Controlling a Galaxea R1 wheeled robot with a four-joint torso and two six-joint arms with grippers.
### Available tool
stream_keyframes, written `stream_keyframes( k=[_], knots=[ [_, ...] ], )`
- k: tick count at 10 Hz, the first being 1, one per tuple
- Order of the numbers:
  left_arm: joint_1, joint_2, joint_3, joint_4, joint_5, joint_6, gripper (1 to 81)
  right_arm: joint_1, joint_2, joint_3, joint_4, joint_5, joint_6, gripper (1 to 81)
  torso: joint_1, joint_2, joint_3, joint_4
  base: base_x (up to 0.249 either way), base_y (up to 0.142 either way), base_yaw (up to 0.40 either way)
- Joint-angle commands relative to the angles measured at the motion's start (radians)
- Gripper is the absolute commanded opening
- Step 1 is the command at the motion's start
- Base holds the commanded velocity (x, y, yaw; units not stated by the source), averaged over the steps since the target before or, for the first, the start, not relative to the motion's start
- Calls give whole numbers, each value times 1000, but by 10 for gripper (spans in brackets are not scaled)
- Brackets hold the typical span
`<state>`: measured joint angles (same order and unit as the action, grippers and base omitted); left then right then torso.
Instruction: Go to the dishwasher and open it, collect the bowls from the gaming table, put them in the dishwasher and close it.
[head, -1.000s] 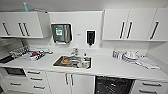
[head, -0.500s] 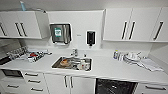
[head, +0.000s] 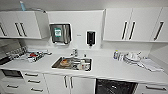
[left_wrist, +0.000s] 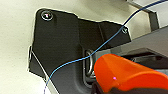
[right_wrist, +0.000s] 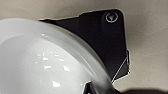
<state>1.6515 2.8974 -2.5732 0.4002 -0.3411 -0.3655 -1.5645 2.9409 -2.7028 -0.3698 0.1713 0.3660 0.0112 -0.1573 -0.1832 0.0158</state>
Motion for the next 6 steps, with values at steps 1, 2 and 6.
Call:
stream_keyframes(
  k=[1,2,6],
  knots=[
    [-28,-10,5,9,22,4,10,40,-12,5,2,-32,-2,10,0,0,0,0,0,0,0],
    [-28,-7,7,6,21,4,10,40,-12,5,3,-32,1,10,0,0,0,0,0,0,0],
    [-58,-47,101,-6,14,-70,10,43,-9,11,3,-33,7,10,0,0,-54,0,0,0,0]
  ],
)
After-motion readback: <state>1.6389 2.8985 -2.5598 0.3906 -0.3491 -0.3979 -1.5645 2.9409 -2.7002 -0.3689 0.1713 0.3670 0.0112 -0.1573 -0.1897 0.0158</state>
